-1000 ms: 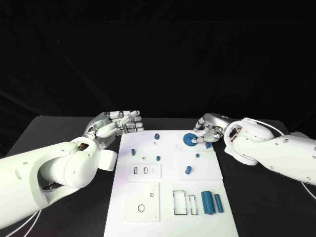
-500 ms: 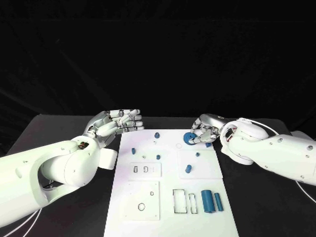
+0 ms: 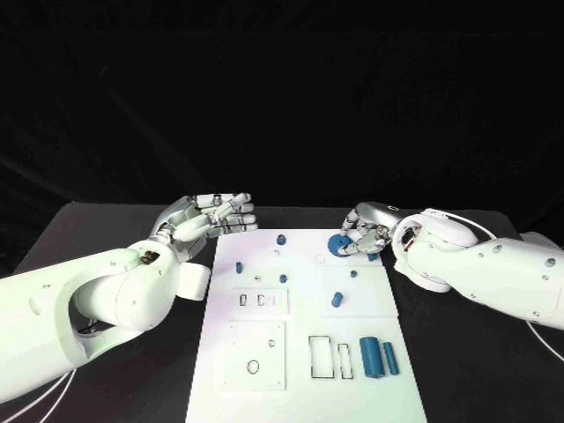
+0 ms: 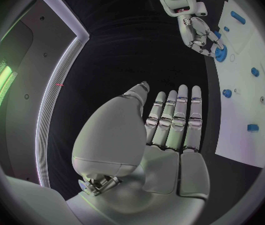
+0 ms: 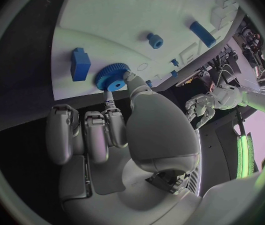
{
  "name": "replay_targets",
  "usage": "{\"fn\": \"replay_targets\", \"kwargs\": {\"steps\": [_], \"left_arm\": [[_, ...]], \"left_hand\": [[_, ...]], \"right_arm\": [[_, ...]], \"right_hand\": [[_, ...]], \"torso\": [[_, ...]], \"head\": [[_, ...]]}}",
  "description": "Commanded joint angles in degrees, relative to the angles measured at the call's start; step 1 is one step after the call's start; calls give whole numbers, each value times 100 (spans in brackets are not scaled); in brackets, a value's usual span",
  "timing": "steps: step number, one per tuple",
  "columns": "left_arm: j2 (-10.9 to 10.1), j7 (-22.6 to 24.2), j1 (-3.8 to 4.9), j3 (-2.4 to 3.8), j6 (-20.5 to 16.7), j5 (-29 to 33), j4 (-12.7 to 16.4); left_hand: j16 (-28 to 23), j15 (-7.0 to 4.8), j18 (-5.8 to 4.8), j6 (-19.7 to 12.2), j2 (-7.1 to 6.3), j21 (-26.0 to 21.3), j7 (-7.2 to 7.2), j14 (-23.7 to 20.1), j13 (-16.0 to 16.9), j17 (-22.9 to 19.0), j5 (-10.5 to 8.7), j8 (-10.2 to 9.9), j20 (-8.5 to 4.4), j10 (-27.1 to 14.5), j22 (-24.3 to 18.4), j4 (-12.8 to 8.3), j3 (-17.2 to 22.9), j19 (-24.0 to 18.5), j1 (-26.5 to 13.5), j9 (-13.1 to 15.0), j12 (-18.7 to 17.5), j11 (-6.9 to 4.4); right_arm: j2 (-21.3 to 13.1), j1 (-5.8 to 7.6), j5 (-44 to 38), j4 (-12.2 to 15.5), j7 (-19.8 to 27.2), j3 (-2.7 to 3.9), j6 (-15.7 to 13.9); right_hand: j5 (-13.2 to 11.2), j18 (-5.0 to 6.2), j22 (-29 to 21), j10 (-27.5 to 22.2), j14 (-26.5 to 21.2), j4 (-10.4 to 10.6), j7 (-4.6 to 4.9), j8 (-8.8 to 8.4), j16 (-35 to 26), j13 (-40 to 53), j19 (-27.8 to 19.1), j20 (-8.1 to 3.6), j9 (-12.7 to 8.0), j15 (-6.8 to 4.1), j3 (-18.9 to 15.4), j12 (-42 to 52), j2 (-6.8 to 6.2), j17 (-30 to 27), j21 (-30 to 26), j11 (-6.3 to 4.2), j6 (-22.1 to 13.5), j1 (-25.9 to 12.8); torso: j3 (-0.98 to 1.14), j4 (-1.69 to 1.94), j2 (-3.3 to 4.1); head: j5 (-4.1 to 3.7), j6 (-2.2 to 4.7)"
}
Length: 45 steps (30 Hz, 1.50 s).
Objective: Assemble the parts on the task board
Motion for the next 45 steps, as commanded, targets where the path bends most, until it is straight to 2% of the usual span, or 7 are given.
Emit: {"fn": "replay_targets", "kwargs": {"steps": [1,8,13,19,26,37,45], "left_arm": [[6,35,9,5,91,11,17],[3,26,9,5,98,11,19],[1,21,9,5,100,11,15],[7,9,9,5,115,11,3],[10,4,9,5,125,11,-5],[22,4,9,5,124,11,-6],[38,2,9,5,121,11,-9]], "left_hand": [[-27,-13,115,28,-10,0,37,38,-6,-9,5,-33,-2,1,-10,-36,-1,46,37,-8,-13,12],[-27,-13,115,28,-10,0,37,38,-6,-9,5,-33,-2,1,-10,-36,-1,46,37,-8,-13,12],[-27,-13,115,28,-10,0,37,38,-6,-9,5,-33,-2,1,-10,-36,-1,46,37,-8,-13,12],[-35,-12,115,25,-11,-3,38,39,-7,-10,5,-41,-2,-3,-13,-39,1,46,38,-9,-22,13],[-35,-12,115,25,-11,-3,38,39,-7,-10,5,-41,-2,-3,-13,-39,1,46,38,-9,-22,13],[-35,-12,115,25,-11,-3,38,39,-7,-10,5,-41,-2,-3,-13,-39,1,46,38,-9,-22,13],[-43,-11,115,26,-8,-5,37,40,-7,-11,6,-47,-2,-4,-16,-42,5,45,40,-8,-28,14]], "right_arm": [[11,-35,-181,-18,-60,-17,246],[28,-63,-304,-28,-137,-20,256],[26,-76,-341,-1,-146,-21,119],[24,-82,-321,95,-60,-20,-467],[17,-69,-644,389,-103,-17,-1104],[292,-38,-1216,800,-217,-22,-1221],[749,-55,-1343,642,-243,-87,-1089]], "right_hand": [[67,-52,227,64,557,11,-6,44,27,628,45,13,12,21,31,58,7,1323,37,-2,-23,94],[42,-76,342,146,573,-20,-30,131,52,733,108,4,38,7,101,141,70,1398,108,-22,61,192],[-260,-87,405,225,578,-42,-86,221,61,828,139,-25,67,-31,270,215,176,1423,144,-70,190,302],[-286,-109,506,291,594,24,-131,260,83,908,196,-53,88,-63,414,276,287,1494,207,-109,284,264],[-303,-122,566,312,597,9,-161,274,87,934,231,-72,104,-85,484,295,281,1508,244,-136,330,288],[-290,-143,654,331,597,9,-167,271,87,957,283,-79,108,-92,517,312,285,1508,302,-143,344,290],[-295,-142,653,331,597,8,-166,262,87,958,282,-83,107,-95,527,312,279,1508,301,-144,340,289]], "torso": [[0,-3,1],[0,0,0],[3,4,0],[3,5,1],[1,0,-3],[0,9,0],[-3,13,8]], "head": [[-9,-13],[-13,-27],[-5,-37],[-7,-27],[3,-12],[26,0],[31,9]]}}
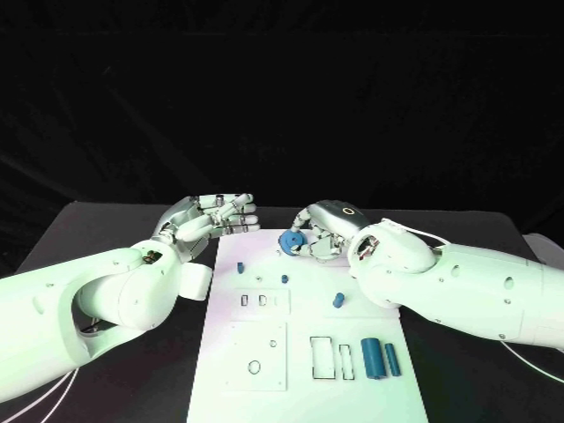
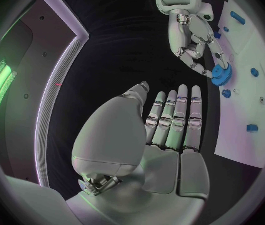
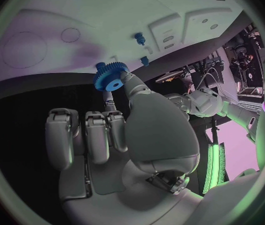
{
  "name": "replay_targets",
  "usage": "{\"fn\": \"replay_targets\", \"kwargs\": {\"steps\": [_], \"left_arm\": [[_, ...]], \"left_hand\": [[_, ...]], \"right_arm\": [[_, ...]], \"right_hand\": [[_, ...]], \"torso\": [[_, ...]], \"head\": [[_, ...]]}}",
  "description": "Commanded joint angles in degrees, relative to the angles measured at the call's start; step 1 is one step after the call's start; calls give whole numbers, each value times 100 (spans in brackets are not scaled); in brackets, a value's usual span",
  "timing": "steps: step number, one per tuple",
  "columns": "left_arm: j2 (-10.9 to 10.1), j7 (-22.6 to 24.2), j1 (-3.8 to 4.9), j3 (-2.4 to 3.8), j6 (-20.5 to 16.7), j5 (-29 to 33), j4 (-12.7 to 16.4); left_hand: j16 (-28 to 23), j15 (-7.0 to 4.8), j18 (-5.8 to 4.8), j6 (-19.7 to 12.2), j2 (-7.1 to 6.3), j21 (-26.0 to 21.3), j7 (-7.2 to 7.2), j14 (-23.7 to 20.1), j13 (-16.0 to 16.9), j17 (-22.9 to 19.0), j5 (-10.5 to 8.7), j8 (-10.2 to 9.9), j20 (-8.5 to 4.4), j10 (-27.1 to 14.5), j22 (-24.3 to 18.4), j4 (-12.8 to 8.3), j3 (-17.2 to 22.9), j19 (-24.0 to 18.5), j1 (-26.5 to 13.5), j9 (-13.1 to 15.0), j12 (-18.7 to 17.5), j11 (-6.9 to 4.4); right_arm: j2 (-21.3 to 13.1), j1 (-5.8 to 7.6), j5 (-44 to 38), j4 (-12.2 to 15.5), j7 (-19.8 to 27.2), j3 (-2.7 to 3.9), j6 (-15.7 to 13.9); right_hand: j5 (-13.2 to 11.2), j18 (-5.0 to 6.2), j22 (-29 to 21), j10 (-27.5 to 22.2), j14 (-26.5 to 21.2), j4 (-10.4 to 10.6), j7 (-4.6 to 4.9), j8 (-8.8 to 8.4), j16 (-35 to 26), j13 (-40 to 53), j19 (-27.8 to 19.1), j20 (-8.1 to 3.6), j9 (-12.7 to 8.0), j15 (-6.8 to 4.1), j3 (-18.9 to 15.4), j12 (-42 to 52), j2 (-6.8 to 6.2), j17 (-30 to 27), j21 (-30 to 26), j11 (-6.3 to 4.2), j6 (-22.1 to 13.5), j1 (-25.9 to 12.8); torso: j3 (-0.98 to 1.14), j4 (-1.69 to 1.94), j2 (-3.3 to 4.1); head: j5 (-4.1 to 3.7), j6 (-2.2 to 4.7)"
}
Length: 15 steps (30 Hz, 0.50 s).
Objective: Assemble the parts on the task board
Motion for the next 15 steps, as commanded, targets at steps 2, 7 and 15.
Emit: {"fn": "replay_targets", "kwargs": {"steps": [2,7,15], "left_arm": [[22,23,9,5,102,9,4],[25,23,9,5,98,9,3],[30,24,10,6,95,9,4]], "left_hand": [[-20,-11,115,26,-8,-5,37,40,-7,-7,6,-25,-2,-4,-9,-42,5,45,40,-8,-28,14],[-20,-11,115,26,-8,-5,37,40,-7,-7,6,-25,-2,-4,-9,-42,5,45,40,-8,-28,14],[-20,-11,115,26,-8,-5,37,40,-7,-7,6,-25,-2,-4,-9,-42,5,45,40,-8,-28,14]], "right_arm": [[209,-28,-300,-164,-76,-29,74],[432,-74,-308,-367,-85,-49,169],[686,-144,-310,-626,-133,-61,321]], "right_hand": [[31,-50,645,169,596,11,-105,25,39,959,96,-22,61,-52,38,17,36,1510,10,-20,133,0],[26,-48,641,168,596,12,-104,18,39,959,93,-24,60,-53,45,17,33,1510,7,-20,130,-4],[13,-48,639,166,596,20,-99,3,39,956,92,-27,58,-54,56,14,24,1510,5,-17,124,-21]], "torso": [[2,7,9],[1,2,13],[6,-3,11]], "head": [[-1,1],[5,-7],[24,-24]]}}
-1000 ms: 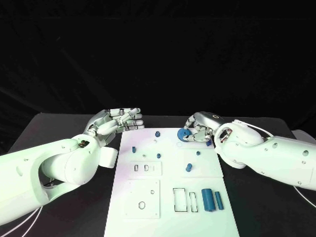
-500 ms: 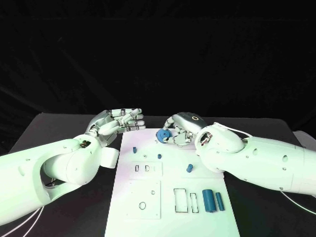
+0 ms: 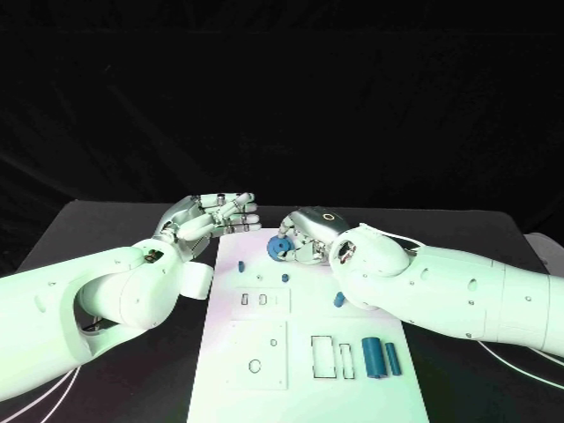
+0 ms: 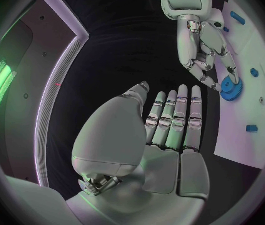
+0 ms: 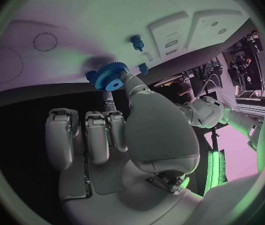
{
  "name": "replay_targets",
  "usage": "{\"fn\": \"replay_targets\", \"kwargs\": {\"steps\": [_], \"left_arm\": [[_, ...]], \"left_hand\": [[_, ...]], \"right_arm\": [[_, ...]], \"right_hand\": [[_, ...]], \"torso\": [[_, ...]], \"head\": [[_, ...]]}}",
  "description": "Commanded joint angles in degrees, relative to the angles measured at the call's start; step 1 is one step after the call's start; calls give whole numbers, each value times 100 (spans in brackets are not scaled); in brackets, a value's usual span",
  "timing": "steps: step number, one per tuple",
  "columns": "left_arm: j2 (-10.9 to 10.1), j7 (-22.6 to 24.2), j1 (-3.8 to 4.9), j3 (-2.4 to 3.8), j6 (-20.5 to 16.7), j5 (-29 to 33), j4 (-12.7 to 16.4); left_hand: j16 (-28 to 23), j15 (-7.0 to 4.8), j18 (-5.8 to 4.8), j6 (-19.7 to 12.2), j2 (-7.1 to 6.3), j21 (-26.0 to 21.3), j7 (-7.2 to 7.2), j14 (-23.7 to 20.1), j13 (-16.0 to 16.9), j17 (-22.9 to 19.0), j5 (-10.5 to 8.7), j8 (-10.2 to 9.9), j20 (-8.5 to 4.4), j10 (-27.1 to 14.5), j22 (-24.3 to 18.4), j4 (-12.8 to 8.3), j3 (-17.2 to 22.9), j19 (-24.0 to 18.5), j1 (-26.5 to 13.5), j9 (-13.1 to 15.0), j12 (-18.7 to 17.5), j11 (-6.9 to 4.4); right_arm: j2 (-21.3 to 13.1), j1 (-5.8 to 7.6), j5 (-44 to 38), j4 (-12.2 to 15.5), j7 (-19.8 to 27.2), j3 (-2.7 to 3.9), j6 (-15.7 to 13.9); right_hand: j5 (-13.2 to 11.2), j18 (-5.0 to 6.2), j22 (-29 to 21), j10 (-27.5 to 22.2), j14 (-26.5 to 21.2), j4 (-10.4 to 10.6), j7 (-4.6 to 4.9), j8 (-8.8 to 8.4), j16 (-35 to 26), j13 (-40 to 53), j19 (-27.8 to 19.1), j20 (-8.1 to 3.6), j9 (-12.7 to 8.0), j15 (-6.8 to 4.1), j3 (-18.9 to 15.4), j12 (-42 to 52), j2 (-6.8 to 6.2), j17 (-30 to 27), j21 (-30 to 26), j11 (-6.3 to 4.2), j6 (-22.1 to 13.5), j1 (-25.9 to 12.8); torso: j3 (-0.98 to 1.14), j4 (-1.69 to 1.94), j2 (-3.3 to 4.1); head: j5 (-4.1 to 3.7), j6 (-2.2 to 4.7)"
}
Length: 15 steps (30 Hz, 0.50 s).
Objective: Assemble the parts on the task board
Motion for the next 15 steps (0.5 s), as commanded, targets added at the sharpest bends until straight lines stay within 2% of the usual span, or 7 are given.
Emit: {"fn": "replay_targets", "kwargs": {"steps": [1,10,15], "left_arm": [[15,27,9,6,93,8,9],[17,25,10,6,88,8,6],[23,22,10,6,95,8,7]], "left_hand": [[-20,-11,115,26,-8,-5,37,40,-7,-7,6,-25,-2,-4,-10,-42,5,45,40,-8,-28,13],[-28,-11,115,29,-7,-7,36,41,-6,-8,6,-30,-1,-2,-13,-46,8,44,43,-8,-33,13],[-28,-11,115,29,-7,-7,36,41,-6,-8,6,-30,-1,-2,-13,-46,8,44,43,-8,-33,13]], "right_arm": [[74,-24,-119,-88,-75,-4,213],[191,-57,-120,-201,-105,-7,282],[245,-61,-77,-262,-175,-8,342]], "right_hand": [[1,-48,639,165,596,7,-97,-6,20,955,91,-28,57,-54,44,13,24,1506,4,-17,124,-23],[-29,-45,624,136,596,27,-76,-66,20,923,80,-28,45,-45,71,-14,-15,1506,-9,-1,83,-70],[-260,-47,629,109,596,127,40,-297,20,894,78,11,-29,25,30,-39,-124,1506,-13,95,-190,-258]], "torso": [[6,-4,0],[6,-9,-4],[4,-5,-9]], "head": [[7,-13],[11,-35],[4,-30]]}}
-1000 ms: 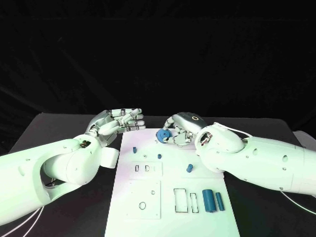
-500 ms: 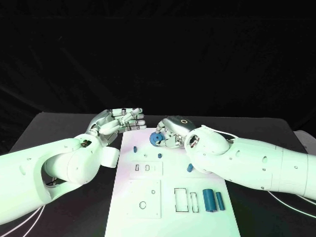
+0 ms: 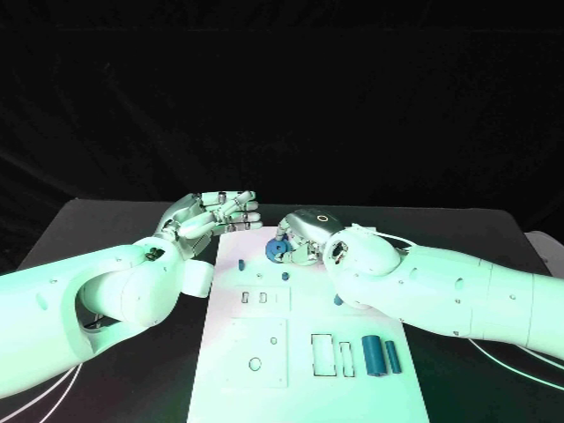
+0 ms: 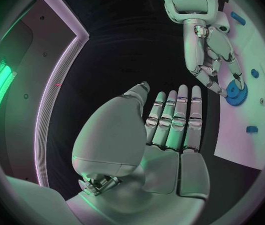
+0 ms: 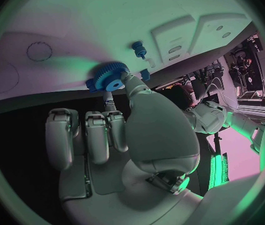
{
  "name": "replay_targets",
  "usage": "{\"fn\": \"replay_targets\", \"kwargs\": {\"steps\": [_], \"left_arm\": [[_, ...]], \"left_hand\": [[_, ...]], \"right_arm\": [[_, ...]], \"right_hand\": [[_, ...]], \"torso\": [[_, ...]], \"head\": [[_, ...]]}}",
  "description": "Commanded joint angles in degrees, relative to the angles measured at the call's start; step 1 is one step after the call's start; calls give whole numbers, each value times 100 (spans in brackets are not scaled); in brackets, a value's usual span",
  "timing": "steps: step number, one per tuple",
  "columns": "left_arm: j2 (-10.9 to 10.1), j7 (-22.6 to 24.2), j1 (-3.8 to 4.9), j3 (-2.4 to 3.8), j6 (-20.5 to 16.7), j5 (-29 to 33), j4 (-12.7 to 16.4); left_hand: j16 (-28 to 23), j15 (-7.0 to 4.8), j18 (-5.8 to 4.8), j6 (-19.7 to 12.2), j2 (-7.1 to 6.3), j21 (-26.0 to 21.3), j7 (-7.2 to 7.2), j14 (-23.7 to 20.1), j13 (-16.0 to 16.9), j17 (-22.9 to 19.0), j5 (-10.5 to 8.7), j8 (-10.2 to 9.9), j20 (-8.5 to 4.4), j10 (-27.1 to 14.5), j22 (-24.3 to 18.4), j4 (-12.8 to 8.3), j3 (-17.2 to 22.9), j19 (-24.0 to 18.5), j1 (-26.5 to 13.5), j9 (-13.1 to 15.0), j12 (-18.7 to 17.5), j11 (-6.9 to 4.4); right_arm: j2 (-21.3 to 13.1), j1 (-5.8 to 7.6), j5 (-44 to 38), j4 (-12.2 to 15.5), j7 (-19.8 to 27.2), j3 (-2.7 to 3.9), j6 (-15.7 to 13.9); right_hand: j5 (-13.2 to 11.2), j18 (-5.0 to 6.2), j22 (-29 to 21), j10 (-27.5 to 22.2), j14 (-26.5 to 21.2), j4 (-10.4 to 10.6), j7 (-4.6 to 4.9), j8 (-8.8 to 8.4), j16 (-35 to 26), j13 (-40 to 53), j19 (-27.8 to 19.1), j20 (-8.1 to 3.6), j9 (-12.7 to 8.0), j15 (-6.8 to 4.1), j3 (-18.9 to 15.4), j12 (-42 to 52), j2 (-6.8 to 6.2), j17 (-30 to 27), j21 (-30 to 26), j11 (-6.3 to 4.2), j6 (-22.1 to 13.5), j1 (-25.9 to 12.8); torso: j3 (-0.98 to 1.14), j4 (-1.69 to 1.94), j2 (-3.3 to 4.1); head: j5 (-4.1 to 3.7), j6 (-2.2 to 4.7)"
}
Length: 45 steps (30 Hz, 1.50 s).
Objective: Assemble the parts on the task board
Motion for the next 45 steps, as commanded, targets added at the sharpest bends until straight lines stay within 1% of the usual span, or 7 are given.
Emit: {"fn": "replay_targets", "kwargs": {"steps": [1,8,15,23,29,33,45], "left_arm": [[15,24,10,5,94,8,8],[13,20,10,5,91,8,3],[15,18,10,5,88,8,0],[14,15,10,5,81,8,-6],[-6,10,9,5,83,8,-19],[-18,9,9,5,82,8,-52],[4,-6,9,4,104,8,-136]], "left_hand": [[-28,-11,115,29,-7,-7,36,41,-6,-8,6,-30,-1,-2,-5,-29,-9,44,43,-8,-33,13],[-28,-11,115,29,-7,-7,36,41,-6,-8,6,-30,-1,-2,-5,-29,-9,44,43,-8,-33,13],[-28,-11,115,29,-7,-7,36,41,-6,-8,6,-30,-1,-2,-5,-29,-9,44,43,-8,-33,13],[-35,-11,115,30,-8,-10,37,41,-6,-9,6,-35,-1,-1,-8,-32,-7,43,44,-8,-38,14],[-35,-11,115,30,-8,-10,37,41,-6,-9,6,-35,-1,-1,-8,-32,-7,43,44,-8,-38,14],[-35,-11,115,30,-8,-10,37,41,-6,-9,6,-35,-1,-1,-8,-32,-7,43,44,-8,-38,14],[-42,-10,114,30,-9,-12,38,42,-6,-9,6,-41,0,0,-11,-34,-6,42,44,-7,-44,15]], "right_arm": [[39,-10,-35,-32,-117,-4,189],[66,-10,24,-73,-193,-5,278],[53,-10,114,-68,-208,-5,493],[-30,-11,162,-22,-175,-6,375],[-414,-8,281,375,163,7,-543],[-823,43,483,736,408,38,-793],[-2254,197,1887,1161,1528,80,-94]], "right_hand": [[-197,-48,629,92,596,94,87,-193,21,887,77,31,-66,51,-48,-44,-41,1507,-16,109,-242,-205],[-584,-42,625,35,596,340,208,-483,21,837,67,154,-151,168,-172,-84,-152,1507,-34,232,-497,-475],[-389,-82,813,58,592,825,205,-549,15,873,180,188,-154,184,-232,-53,-204,1488,89,239,-380,-827],[-255,-94,866,105,593,965,172,-538,17,929,211,171,-139,160,-196,-9,-150,1493,123,210,-252,-878],[-51,-135,1034,195,596,849,136,-553,21,1027,315,139,-135,126,-99,68,-126,1507,241,172,-147,-662],[-48,-129,1014,178,596,780,141,-595,21,1005,301,133,-147,124,-74,50,-142,1507,225,173,-157,-573],[-40,-44,694,43,551,327,162,-722,-37,863,77,138,-178,132,58,-80,-252,1316,-37,186,-111,15]], "torso": [[-4,2,-6],[-2,0,2],[-2,-2,-1],[0,-2,0],[6,-20,-9],[5,-46,-24],[27,-125,-101]], "head": [[-11,-1],[-15,7],[-13,11],[-20,8],[-11,6],[-31,25],[-116,32]]}}
